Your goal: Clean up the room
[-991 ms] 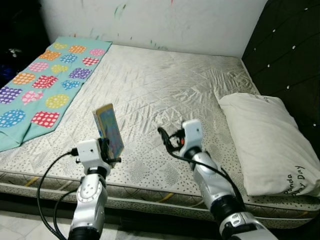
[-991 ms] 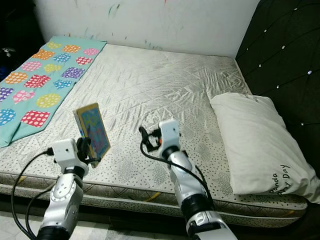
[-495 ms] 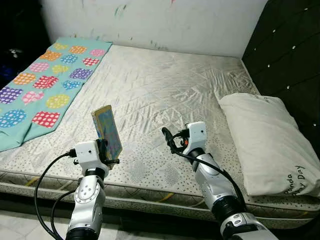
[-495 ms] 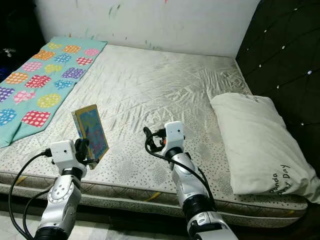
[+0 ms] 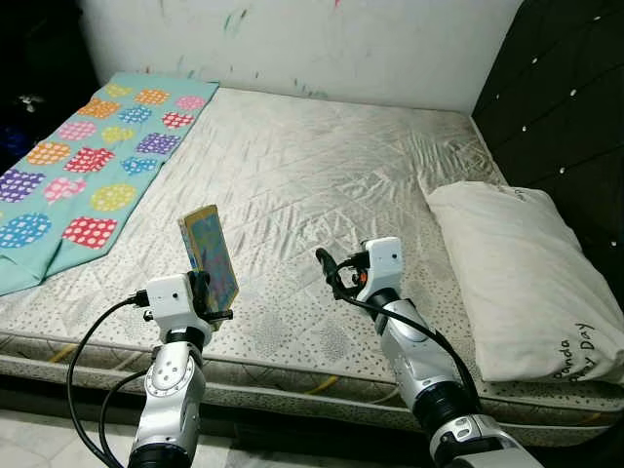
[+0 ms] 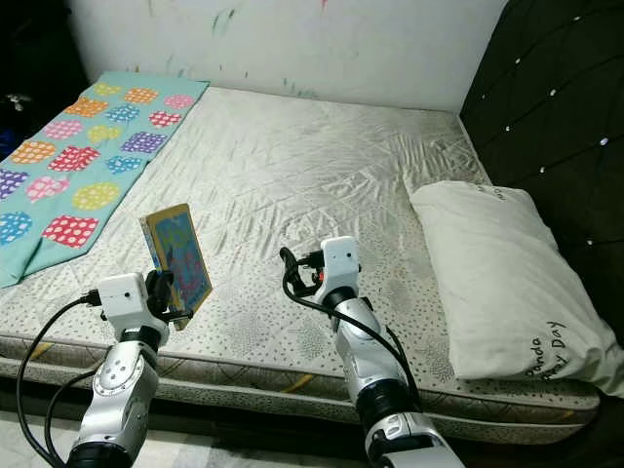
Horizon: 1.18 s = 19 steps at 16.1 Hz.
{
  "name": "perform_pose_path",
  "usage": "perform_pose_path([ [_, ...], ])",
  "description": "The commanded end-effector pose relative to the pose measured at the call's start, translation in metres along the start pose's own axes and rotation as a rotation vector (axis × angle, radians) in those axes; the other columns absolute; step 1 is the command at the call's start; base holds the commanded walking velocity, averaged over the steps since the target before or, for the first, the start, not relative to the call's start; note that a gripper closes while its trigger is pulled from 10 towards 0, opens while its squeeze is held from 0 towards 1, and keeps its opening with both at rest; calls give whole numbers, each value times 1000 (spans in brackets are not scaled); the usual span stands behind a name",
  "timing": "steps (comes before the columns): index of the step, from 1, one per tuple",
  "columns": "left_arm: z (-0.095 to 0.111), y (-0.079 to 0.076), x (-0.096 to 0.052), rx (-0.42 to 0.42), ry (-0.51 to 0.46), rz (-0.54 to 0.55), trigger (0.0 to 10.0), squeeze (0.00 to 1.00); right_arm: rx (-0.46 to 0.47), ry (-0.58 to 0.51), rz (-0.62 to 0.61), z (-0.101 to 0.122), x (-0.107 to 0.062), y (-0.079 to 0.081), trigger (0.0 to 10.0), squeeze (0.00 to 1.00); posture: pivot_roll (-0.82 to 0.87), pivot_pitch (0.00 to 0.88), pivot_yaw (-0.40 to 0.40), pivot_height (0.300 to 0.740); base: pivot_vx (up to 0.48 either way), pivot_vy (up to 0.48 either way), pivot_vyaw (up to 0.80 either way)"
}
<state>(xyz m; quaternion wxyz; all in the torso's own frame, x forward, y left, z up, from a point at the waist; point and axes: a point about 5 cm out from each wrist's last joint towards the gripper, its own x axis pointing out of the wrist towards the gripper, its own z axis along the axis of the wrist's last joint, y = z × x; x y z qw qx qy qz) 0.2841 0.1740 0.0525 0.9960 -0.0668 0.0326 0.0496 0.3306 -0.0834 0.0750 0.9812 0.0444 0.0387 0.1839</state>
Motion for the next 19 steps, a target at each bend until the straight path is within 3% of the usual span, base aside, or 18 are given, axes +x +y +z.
perform_pose_path([
  [1,6,-4,3,5,-28,-24,10000,0,-3,-5,-10,1,0,-3,10000,0,26,0,-59,740,0,0,0],
  [4,6,-4,3,5,-28,-24,10000,0,-3,-5,-10,1,0,-3,10000,0,26,0,-59,740,0,0,0],
  [6,6,-11,4,-25,-14,-71,10000,0,18,7,-77,-4,-8,-16,10000,0,-4,0,-36,740,0,0,0],
  [19,7,-13,7,-12,-14,-81,10000,0,16,6,-90,-3,-8,-18,10000,0,-13,0,-33,740,0,-155,0],
])
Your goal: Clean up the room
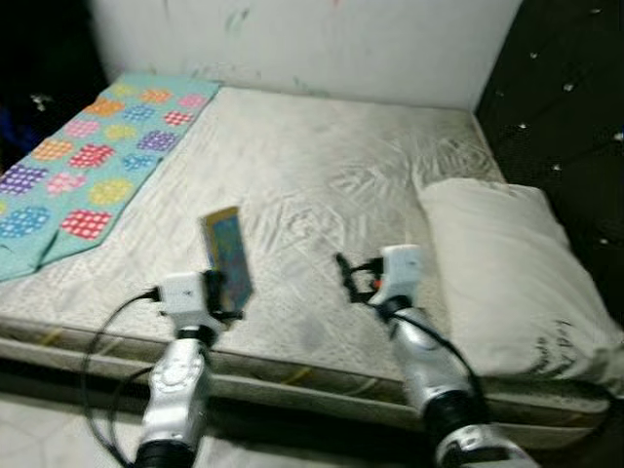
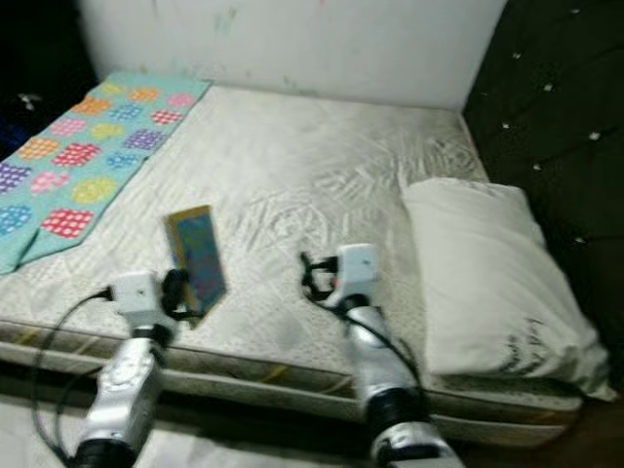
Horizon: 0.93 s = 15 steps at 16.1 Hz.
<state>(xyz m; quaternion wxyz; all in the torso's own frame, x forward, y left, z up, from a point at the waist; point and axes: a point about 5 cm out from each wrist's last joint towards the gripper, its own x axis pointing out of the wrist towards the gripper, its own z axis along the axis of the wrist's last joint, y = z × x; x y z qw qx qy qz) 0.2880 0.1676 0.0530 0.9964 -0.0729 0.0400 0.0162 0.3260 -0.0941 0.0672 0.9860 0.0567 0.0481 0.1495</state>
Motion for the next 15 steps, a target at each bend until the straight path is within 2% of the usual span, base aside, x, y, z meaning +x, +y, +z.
perform_pose_path([
  [1,8,-6,4,-2,-35,-16,10000,0,-14,-6,-21,4,0,-9,10000,0,-16,0,-31,740,0,0,0],
  [11,9,-10,5,-10,-52,-47,10000,0,-12,-8,-33,5,0,-10,10000,0,-19,0,-30,740,0,0,0],
  [15,10,-11,4,-12,-55,-53,10000,0,-12,-9,-34,4,-1,-11,10000,0,-21,0,-28,740,268,0,0],
])
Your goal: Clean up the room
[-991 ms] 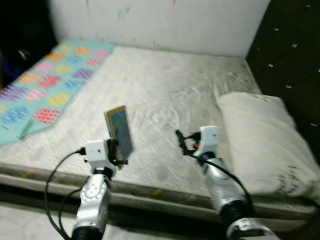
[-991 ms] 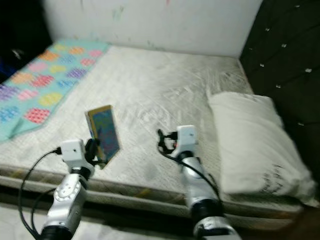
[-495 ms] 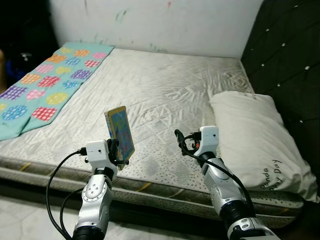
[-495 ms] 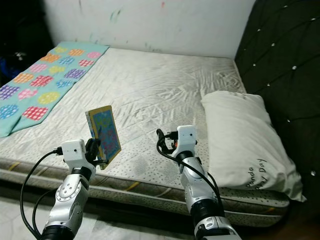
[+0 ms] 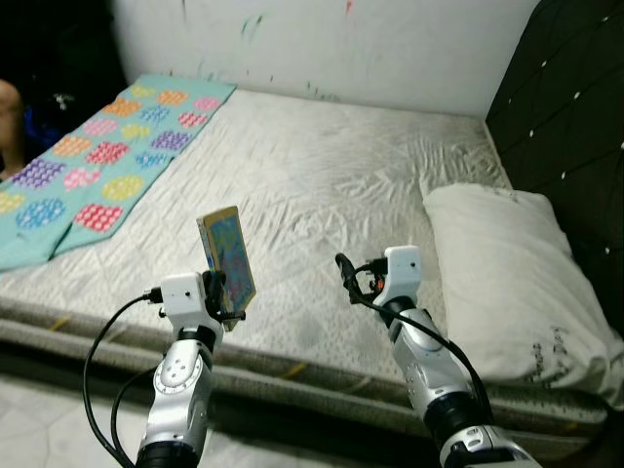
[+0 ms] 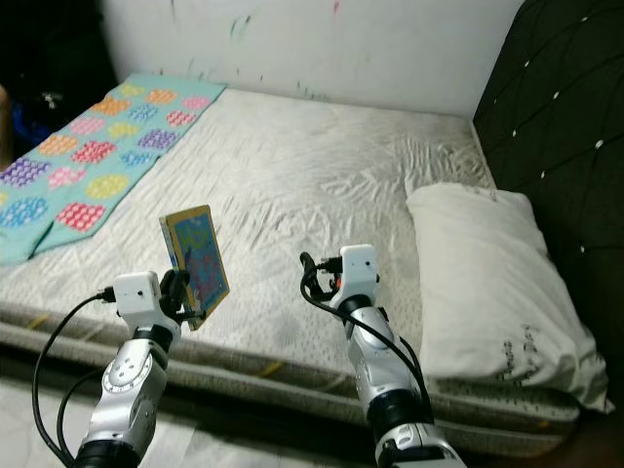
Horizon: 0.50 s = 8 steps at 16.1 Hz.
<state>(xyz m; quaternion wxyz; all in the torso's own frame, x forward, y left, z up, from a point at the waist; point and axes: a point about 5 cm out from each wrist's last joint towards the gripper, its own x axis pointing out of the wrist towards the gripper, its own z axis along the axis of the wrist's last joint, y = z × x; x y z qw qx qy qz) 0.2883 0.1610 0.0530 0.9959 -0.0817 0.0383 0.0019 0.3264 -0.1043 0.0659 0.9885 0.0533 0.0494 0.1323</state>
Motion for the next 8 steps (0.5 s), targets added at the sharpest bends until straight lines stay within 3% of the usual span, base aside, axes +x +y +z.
perform_pose_path([
  [1,10,-5,4,5,-54,-24,10000,0,-7,-10,1,5,2,-1,10000,0,-21,0,-28,740,274,0,0],
  [8,10,-5,4,7,-56,-30,10000,0,-11,-9,3,5,2,-1,10000,0,-20,0,-30,740,296,0,0],
])
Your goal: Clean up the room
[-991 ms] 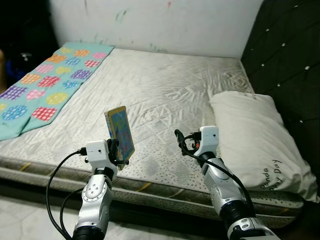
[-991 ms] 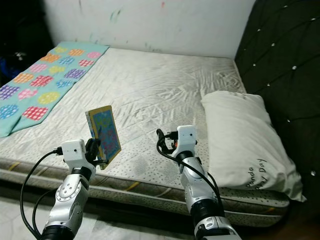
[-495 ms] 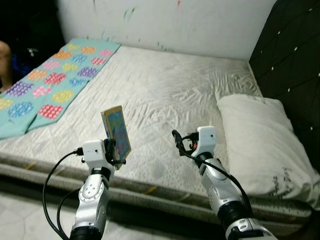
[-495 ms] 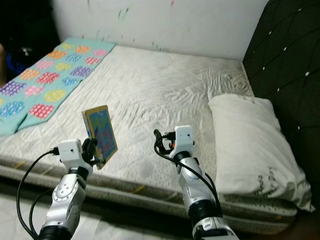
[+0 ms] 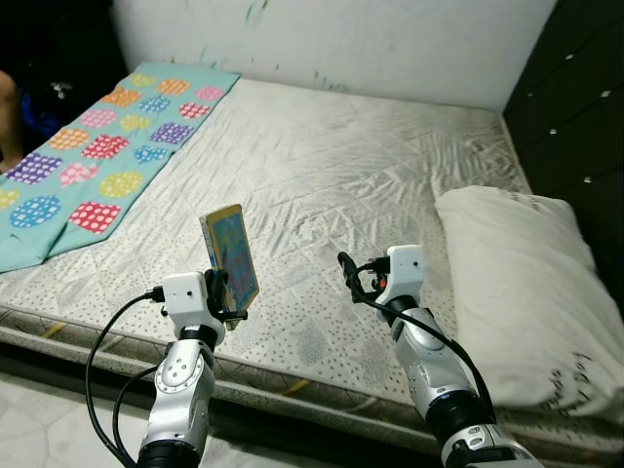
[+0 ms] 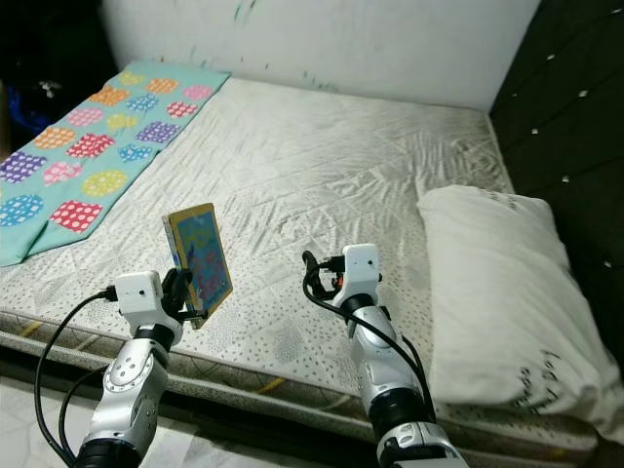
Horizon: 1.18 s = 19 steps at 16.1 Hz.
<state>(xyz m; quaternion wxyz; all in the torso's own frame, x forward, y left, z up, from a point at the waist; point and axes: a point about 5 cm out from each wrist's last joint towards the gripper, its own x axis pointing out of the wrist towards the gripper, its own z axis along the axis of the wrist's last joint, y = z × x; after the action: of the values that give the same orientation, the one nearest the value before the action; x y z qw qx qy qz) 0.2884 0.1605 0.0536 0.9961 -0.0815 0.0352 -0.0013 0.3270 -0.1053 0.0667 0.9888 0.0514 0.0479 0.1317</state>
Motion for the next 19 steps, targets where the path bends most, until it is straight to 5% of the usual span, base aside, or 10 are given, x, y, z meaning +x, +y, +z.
perform_pose_path([
  [1,10,-5,5,7,-52,-25,10000,0,-7,-5,3,3,2,0,10000,0,-22,0,-30,740,296,0,0],
  [8,9,-6,6,0,-39,-18,10000,0,-5,-5,-9,4,2,-2,10000,0,-24,0,-28,740,0,0,0],
  [19,10,-7,8,9,-40,-25,10000,0,-9,-8,-12,5,2,-2,10000,0,-27,0,-28,740,0,0,-645],
])
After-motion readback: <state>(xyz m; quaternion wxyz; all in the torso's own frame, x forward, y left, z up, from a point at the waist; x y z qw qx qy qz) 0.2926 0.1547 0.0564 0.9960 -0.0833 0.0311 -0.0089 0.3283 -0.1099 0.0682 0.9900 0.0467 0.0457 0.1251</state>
